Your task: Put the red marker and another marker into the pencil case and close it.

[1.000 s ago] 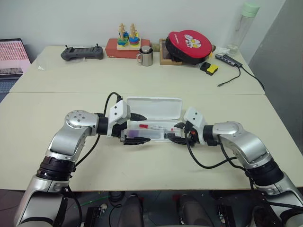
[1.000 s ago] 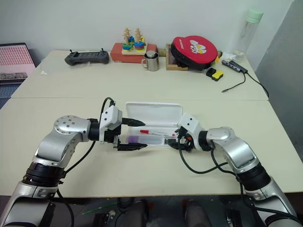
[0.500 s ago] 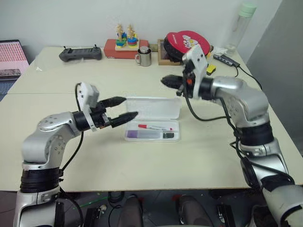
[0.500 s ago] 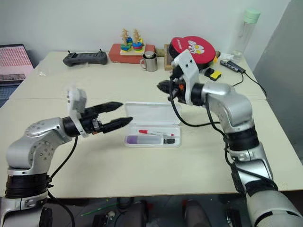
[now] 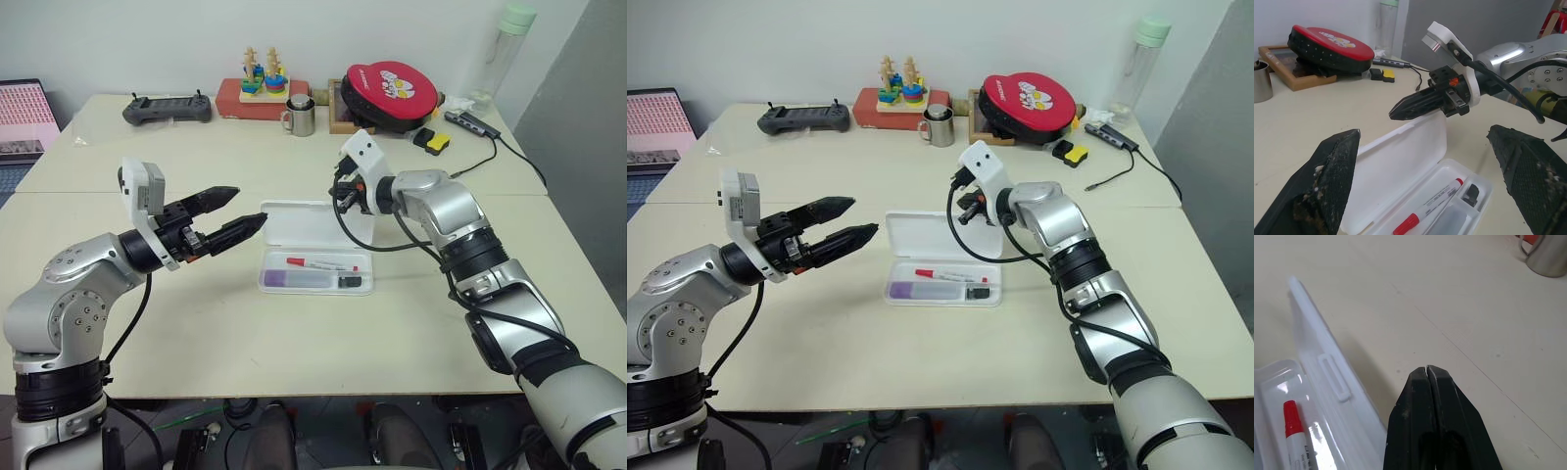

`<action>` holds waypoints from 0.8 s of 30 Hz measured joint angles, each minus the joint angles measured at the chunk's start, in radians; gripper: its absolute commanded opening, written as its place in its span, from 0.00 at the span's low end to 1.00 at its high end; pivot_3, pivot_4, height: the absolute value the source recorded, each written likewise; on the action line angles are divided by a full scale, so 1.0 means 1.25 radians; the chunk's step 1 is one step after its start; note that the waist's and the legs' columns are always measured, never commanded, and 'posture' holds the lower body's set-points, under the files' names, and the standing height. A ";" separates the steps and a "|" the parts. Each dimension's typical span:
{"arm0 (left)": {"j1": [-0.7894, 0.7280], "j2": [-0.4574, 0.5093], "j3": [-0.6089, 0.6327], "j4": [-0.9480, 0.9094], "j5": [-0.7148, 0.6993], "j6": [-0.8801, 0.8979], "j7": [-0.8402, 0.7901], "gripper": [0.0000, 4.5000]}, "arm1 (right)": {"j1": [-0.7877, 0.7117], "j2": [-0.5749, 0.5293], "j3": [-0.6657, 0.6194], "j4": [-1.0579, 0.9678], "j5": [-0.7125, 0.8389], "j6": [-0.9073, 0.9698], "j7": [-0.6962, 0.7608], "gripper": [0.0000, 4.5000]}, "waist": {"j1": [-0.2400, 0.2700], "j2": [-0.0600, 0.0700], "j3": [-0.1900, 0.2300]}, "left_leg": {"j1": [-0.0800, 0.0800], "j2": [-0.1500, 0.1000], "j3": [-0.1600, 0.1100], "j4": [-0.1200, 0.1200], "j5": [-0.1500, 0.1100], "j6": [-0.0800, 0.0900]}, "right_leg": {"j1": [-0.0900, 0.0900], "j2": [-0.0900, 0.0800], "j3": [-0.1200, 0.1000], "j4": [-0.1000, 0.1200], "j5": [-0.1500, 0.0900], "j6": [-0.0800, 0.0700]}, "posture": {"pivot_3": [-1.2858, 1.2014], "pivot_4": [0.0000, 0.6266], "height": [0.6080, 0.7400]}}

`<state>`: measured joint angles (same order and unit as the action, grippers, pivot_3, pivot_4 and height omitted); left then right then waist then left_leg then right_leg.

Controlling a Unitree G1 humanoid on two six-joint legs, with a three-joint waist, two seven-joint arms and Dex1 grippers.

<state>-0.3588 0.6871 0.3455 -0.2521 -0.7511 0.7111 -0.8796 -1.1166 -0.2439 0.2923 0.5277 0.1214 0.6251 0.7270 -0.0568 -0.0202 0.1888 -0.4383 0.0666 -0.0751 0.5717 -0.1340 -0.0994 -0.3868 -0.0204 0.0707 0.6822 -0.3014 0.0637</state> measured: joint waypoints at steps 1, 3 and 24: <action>0.002 0.001 -0.001 -0.003 0.000 -0.001 0.000 1.00 | 0.015 -0.015 0.013 -0.043 0.001 0.004 0.038 0.00 | 0.000 0.000 0.000 | 0.000 0.000 0.000 0.000 0.000 0.000 | 0.000 0.000 0.000 0.000 0.000 0.000 | 0.52 0.24 1.00; 0.005 0.003 -0.003 -0.005 0.001 -0.002 -0.001 1.00 | 0.042 -0.029 0.034 -0.113 0.014 0.015 0.096 0.00 | 0.000 0.000 0.000 | 0.000 0.000 0.000 0.000 0.000 0.000 | 0.000 0.000 0.000 0.000 0.000 0.000 | 0.52 0.24 1.00; 0.043 0.030 -0.121 0.019 0.098 -0.053 -0.020 1.00 | 0.289 -0.090 0.163 -0.377 -0.046 0.027 0.156 0.00 | -0.001 -0.001 -0.001 | 0.006 0.001 0.000 0.002 0.000 0.000 | 0.005 0.000 0.001 0.000 -0.002 0.002 | 0.52 0.24 1.00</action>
<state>-0.3054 0.7244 0.1946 -0.2288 -0.6291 0.6454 -0.9045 -0.7548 -0.3561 0.4959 0.0566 0.0645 0.6589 0.9214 -0.0582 -0.0218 0.1875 -0.4313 0.0673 -0.0750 0.5739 -0.1340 -0.0994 -0.3806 -0.0201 0.0715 0.6817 -0.3043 0.0664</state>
